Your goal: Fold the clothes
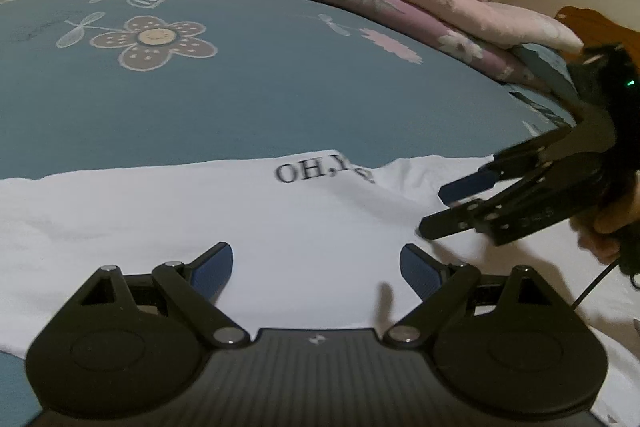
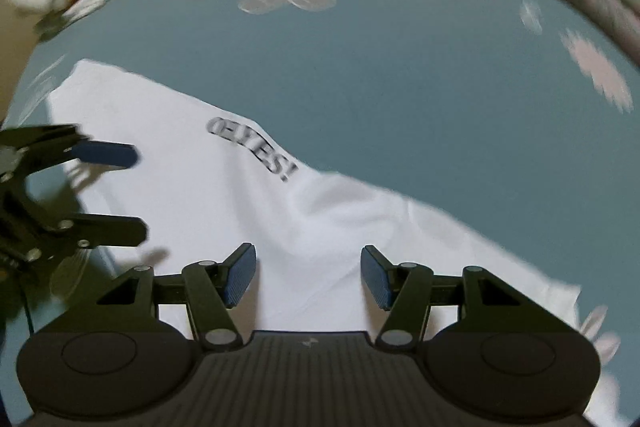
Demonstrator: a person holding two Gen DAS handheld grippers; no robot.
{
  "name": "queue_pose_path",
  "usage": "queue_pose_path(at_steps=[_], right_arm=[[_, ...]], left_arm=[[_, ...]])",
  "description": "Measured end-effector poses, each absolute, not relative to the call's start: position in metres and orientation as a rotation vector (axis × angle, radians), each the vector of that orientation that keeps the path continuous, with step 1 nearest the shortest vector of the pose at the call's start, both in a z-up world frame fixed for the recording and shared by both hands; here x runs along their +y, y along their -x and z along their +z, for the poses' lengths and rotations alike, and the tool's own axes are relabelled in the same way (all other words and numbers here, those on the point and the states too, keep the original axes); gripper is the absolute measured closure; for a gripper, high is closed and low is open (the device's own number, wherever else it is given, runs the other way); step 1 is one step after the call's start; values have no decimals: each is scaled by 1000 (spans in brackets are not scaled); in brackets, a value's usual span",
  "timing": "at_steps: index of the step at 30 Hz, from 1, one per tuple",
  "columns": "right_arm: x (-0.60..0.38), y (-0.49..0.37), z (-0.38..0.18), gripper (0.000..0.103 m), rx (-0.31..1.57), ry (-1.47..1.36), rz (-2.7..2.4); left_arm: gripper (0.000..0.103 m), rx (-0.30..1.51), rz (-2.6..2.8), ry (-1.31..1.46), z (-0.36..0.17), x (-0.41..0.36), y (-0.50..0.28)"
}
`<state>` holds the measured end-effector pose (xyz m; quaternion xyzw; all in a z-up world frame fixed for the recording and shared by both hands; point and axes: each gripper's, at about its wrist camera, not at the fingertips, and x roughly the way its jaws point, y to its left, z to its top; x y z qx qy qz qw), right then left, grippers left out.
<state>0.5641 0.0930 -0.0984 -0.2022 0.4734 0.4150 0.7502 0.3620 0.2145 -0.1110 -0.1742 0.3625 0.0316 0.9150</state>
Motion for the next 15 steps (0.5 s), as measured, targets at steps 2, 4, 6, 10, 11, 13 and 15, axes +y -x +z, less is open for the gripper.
queue_pose_path(at_steps=[2,4,6,10,11,13,15], right_arm=[[100,-570,-108,38,1022,414,842],[106,-579,-111,33,991,373,791],[113,-587,-112,26,965,336,753],[114,-595,-105,27,928,285,693],[110,-596,-102,27,930,259,688],[103,-593,-95,27,943,223,696],[98,-586,-87,27,960,224,684]], left_arm=[[12,746,59,370,-112,218,-362],[12,745,56,376,-113,220,-363],[12,744,61,373,-112,219,-362],[12,740,79,361,-108,219,-359],[12,737,94,359,-107,221,-358],[12,731,124,354,-105,225,-355],[12,732,144,364,-105,229,-355]])
